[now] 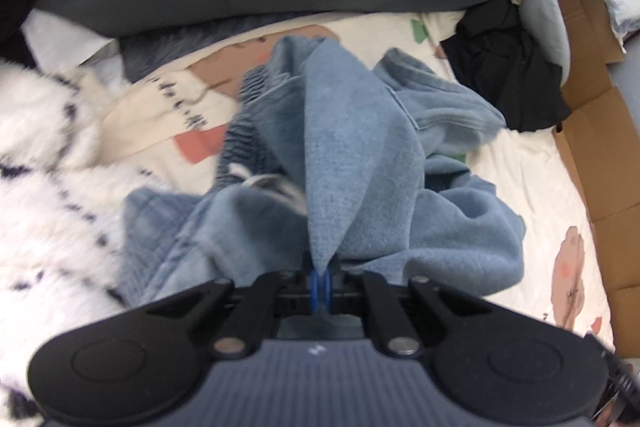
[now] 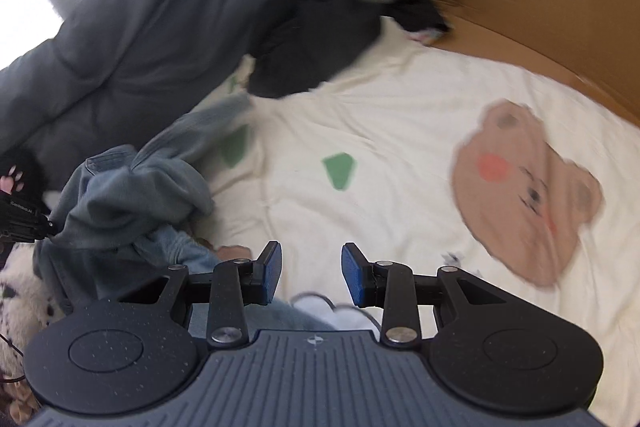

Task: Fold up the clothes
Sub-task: 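Grasp the jeans leg hem with the right gripper while the left gripper holds the waistband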

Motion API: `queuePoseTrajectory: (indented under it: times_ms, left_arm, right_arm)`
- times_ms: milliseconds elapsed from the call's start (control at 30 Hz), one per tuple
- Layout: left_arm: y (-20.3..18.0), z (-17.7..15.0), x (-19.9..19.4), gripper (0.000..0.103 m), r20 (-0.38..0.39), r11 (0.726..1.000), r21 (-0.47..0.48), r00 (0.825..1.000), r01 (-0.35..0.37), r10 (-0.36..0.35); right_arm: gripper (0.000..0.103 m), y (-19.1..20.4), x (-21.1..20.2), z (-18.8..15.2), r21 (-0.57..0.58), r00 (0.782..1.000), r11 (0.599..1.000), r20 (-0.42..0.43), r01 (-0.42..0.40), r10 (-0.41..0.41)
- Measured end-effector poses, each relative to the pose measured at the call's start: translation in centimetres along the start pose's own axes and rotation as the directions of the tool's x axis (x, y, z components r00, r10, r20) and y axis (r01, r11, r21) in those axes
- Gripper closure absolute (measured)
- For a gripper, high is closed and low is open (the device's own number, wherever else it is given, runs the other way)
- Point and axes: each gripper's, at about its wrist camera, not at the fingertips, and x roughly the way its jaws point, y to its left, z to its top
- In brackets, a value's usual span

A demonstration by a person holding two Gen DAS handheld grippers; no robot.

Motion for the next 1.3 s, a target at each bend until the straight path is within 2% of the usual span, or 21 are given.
queuePoseTrajectory:
  times_ms: [167,300,367,567,700,867,1167,1233,1300]
  left_arm:
    - [1.3,-0.6,-0.1,0.1,-0.002,1.0,-0.012,1.0,0.01,-0.01]
    - [1.9,-0.9,-0.1,0.1,0.001,1.0,-0.012,1.0,0.02,-0.02]
    - [2.2,-1.0,-0.2,0.1,0.006,1.0,-0.018,1.0,0.024,-0.024]
    - [3.0,-1.7,-0.2,0.1,0.007,0.999,-0.03,0.999,0.038,-0.037]
    - [3.5,-1.9,0.0,0.099,0.002,0.999,-0.026,0.999,0.042,-0.042]
    - [3.8,-2.0,0.2,0.099,0.004,0.998,-0.027,0.999,0.05,-0.05]
    - [4.5,-2.2,0.7,0.099,0.011,0.997,-0.043,0.997,0.071,-0.07]
    - [4.6,-2.1,0.7,0.099,0.013,0.996,-0.048,0.997,0.075,-0.074]
    - [4.6,-2.2,0.8,0.099,0.015,0.996,-0.048,0.997,0.078,-0.077]
  right_arm:
    - [0.063,2.1,3.0,3.4,-0.05,0.998,0.997,-0.026,-0.063,0.061]
    - [0.052,3.6,5.9,5.1,-0.065,0.995,0.993,-0.038,-0.097,0.095]
    - [0.052,4.3,7.3,5.7,-0.073,0.994,0.992,-0.039,-0.105,0.102]
    - [0.052,4.8,12.6,7.4,0.019,0.991,0.993,-0.064,-0.12,0.121]
    - [0.052,5.0,15.7,8.8,0.074,0.99,0.989,-0.05,-0.126,0.13]
    - [0.052,5.0,18.4,9.9,0.155,0.993,0.981,-0.021,-0.115,0.119]
    - [0.052,5.8,22.5,10.6,0.207,0.991,0.971,-0.039,-0.117,0.127]
    - [0.051,6.0,23.5,10.7,0.238,0.989,0.963,-0.045,-0.129,0.144]
    - [0.044,6.0,24.5,10.8,0.282,0.988,0.951,-0.051,-0.129,0.149]
